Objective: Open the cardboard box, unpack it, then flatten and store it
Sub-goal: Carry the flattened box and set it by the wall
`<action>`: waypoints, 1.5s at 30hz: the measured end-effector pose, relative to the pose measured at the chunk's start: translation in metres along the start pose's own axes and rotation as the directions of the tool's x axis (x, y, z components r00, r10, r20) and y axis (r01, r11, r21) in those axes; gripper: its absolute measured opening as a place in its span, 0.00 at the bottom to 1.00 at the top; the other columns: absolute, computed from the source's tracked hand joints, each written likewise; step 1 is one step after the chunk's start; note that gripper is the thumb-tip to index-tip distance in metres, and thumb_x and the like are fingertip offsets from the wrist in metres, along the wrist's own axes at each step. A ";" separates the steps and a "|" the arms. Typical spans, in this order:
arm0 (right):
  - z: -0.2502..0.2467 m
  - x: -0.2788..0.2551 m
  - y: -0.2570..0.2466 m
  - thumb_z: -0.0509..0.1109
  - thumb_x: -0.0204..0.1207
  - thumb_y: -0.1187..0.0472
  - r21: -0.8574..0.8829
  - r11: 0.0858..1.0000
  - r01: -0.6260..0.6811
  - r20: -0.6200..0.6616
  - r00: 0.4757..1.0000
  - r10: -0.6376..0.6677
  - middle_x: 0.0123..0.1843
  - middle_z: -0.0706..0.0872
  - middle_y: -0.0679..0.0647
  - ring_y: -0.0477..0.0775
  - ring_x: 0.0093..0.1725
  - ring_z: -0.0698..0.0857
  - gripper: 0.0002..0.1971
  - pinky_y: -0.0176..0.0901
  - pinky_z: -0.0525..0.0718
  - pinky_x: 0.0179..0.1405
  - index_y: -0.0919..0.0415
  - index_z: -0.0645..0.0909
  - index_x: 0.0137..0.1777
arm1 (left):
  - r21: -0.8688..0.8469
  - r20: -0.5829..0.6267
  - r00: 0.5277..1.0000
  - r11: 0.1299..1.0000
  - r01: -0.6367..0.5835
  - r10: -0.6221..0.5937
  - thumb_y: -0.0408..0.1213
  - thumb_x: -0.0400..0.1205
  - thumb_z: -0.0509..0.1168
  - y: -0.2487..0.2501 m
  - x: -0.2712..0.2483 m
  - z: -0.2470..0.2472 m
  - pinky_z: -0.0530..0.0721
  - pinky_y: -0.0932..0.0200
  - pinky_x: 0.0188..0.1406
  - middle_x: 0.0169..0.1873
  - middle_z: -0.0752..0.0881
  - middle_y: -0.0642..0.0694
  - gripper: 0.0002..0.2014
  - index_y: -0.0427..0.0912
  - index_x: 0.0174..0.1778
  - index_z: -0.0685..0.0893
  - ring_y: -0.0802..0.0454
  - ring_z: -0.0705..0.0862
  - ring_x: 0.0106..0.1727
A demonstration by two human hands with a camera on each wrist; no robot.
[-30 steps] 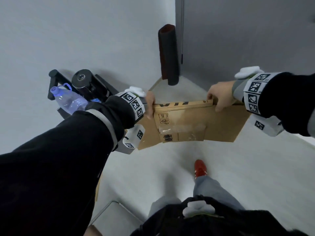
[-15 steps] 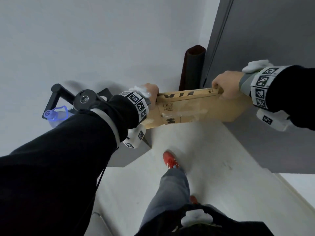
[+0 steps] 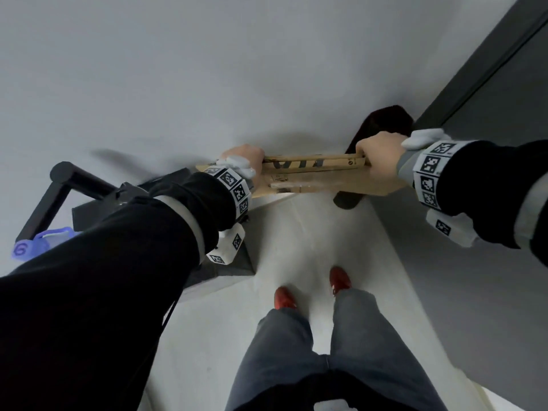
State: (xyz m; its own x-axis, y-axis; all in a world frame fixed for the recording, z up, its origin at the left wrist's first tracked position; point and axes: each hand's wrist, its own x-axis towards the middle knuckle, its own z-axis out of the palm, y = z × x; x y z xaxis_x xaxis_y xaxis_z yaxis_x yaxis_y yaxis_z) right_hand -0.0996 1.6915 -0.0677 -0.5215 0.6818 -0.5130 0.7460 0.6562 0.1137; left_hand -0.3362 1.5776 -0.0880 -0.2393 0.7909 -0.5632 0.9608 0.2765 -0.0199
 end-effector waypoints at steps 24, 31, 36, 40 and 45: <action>0.213 0.343 -0.092 0.48 0.53 0.33 -0.039 0.939 0.343 0.094 0.936 -0.338 0.39 0.87 0.51 0.61 0.39 0.87 0.31 0.49 0.87 0.47 0.51 0.83 0.42 | -0.132 0.002 0.863 0.855 0.501 -0.505 0.30 0.74 0.69 -0.077 0.261 0.256 0.74 0.46 0.67 0.65 0.79 0.39 0.16 0.43 0.58 0.88 0.37 0.71 0.71; 0.271 0.407 -0.103 0.68 0.73 0.58 -0.140 0.929 0.343 0.061 0.939 -0.338 0.44 0.89 0.58 0.63 0.45 0.89 0.06 0.43 0.78 0.39 0.57 0.86 0.46 | -0.206 -0.051 0.841 0.829 0.520 -0.539 0.29 0.76 0.64 -0.081 0.321 0.335 0.78 0.45 0.65 0.61 0.81 0.36 0.13 0.39 0.55 0.88 0.34 0.76 0.68; 0.314 0.443 -0.111 0.60 0.58 0.48 -0.125 0.940 0.317 0.076 0.948 -0.309 0.39 0.88 0.55 0.63 0.39 0.88 0.15 0.53 0.89 0.45 0.52 0.82 0.41 | -0.200 -0.076 0.880 0.872 0.446 -0.468 0.33 0.75 0.67 -0.089 0.353 0.383 0.78 0.46 0.68 0.65 0.81 0.36 0.17 0.42 0.60 0.89 0.34 0.75 0.71; 0.337 0.451 -0.114 0.58 0.57 0.50 -0.132 0.936 0.325 0.092 0.945 -0.315 0.42 0.88 0.57 0.64 0.42 0.88 0.19 0.52 0.88 0.47 0.53 0.84 0.44 | -0.220 -0.139 0.899 0.898 0.380 -0.415 0.33 0.74 0.69 -0.092 0.366 0.410 0.79 0.46 0.66 0.62 0.83 0.36 0.16 0.41 0.57 0.91 0.32 0.76 0.68; 0.369 0.471 -0.117 0.66 0.70 0.65 -0.220 0.926 0.308 0.036 0.951 -0.308 0.46 0.89 0.58 0.64 0.44 0.89 0.11 0.46 0.83 0.39 0.55 0.85 0.50 | -0.192 -0.178 0.903 0.914 0.357 -0.390 0.29 0.72 0.69 -0.092 0.374 0.434 0.79 0.47 0.62 0.59 0.86 0.34 0.14 0.37 0.54 0.88 0.32 0.80 0.65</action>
State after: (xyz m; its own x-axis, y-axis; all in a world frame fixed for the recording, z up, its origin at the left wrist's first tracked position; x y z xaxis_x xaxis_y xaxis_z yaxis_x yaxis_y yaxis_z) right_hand -0.2794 1.8164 -0.6369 -0.7107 0.4349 -0.5530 0.4390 0.8884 0.1345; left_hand -0.4534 1.6114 -0.6554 -0.6161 0.7039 -0.3534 0.7661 0.6398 -0.0610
